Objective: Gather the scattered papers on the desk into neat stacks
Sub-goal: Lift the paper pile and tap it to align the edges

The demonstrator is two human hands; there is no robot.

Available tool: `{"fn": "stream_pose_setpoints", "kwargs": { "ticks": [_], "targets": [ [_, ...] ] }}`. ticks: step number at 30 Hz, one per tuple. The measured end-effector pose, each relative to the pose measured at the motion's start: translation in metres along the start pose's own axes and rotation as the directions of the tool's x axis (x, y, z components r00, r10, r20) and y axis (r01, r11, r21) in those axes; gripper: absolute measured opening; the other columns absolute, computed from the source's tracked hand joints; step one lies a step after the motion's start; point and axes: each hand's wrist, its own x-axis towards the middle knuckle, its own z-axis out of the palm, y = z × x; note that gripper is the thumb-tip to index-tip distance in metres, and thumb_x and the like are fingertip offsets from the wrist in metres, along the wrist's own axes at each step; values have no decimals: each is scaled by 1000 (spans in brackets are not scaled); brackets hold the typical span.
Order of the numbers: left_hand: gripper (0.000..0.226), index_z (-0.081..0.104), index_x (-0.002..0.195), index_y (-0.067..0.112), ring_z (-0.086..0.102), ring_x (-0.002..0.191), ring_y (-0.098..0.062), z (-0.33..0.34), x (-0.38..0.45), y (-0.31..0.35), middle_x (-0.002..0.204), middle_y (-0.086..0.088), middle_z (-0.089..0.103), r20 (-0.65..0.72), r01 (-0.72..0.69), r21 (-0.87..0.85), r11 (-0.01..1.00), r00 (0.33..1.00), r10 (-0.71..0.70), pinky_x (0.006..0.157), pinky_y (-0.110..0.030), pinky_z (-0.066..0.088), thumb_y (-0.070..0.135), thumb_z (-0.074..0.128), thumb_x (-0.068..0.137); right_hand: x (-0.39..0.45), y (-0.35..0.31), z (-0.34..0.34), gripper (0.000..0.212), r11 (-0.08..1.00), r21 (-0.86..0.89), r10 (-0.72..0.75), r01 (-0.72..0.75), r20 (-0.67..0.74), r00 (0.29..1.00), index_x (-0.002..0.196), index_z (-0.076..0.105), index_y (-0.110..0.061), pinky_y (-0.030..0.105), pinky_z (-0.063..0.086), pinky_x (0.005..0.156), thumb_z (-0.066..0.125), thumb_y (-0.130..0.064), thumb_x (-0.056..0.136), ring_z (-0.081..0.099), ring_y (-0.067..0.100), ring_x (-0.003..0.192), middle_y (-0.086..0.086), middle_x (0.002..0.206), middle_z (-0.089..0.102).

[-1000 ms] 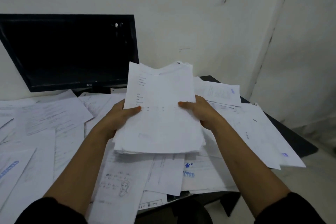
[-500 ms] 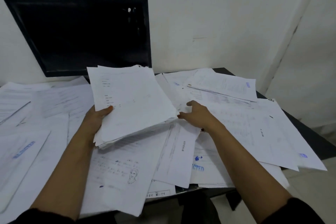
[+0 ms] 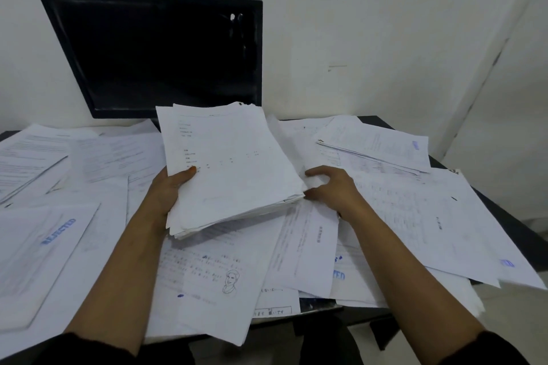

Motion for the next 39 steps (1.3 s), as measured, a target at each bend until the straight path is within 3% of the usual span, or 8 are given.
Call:
{"fn": "stream_pose_setpoints", "kwargs": {
  "ticks": [4,9,18,20,22,27,33,39],
  "targets": [
    [37,59,130,11,67,101,-19,6,-5,2,119,-4,67,40,66,-27,997,997,-65,75,-29,55,17,62,93,6,11,-37,45,992,118,60,-38,-185,981,108,70,-24,25,49,63,82,-5,68,58,20,100,3,122,58],
    [31,65,120,10,69,99,-28,23,-11,3,111,-9,72,96,142,-7,990,985,-140,83,-38,55,20,66,91,5,26,-77,48,962,273,153,-28,-450,880,111,68,-22,40,51,97,83,-6,68,58,25,111,4,125,60],
    [57,47,141,16,64,105,-19,35,-18,-4,132,-3,60,123,79,171,982,987,-101,83,-32,53,14,69,89,4,19,-107,44,852,502,288,148,-686,668,113,65,-25,32,55,87,79,-10,75,58,17,104,-6,116,54],
    [86,17,155,22,54,113,-16,38,-20,-4,137,10,43,62,62,193,979,995,-75,84,-28,49,13,70,88,6,8,-108,43,797,559,318,229,-710,628,114,64,-24,16,54,68,79,-9,76,60,15,100,-4,116,56],
    [86,15,155,25,49,116,-13,42,-23,-5,134,10,39,66,28,220,975,997,-44,88,-25,46,11,68,89,9,-4,-108,43,745,592,326,308,-725,607,116,63,-21,6,45,48,77,-7,78,59,10,90,-2,115,55],
    [28,64,123,19,61,102,-7,46,-23,-4,131,1,59,81,12,236,972,996,-32,77,-15,51,25,58,97,14,-29,-80,38,747,592,271,304,-688,673,103,63,-26,21,53,77,80,-10,74,61,15,99,0,115,60],
    [75,72,106,13,70,92,-31,44,-27,3,99,-12,75,58,186,18,982,981,-186,81,-43,55,74,33,89,-3,-20,1,28,865,491,167,106,-480,861,97,65,-25,30,54,76,80,-17,75,64,16,89,-3,99,65],
    [50,66,117,24,69,102,-24,41,-24,1,111,-3,73,125,159,-22,987,980,-155,93,-44,51,62,45,92,-8,-8,17,15,921,375,150,-101,-104,983,102,69,-19,23,47,70,59,-28,95,61,9,88,-8,98,67]
  ]
}}
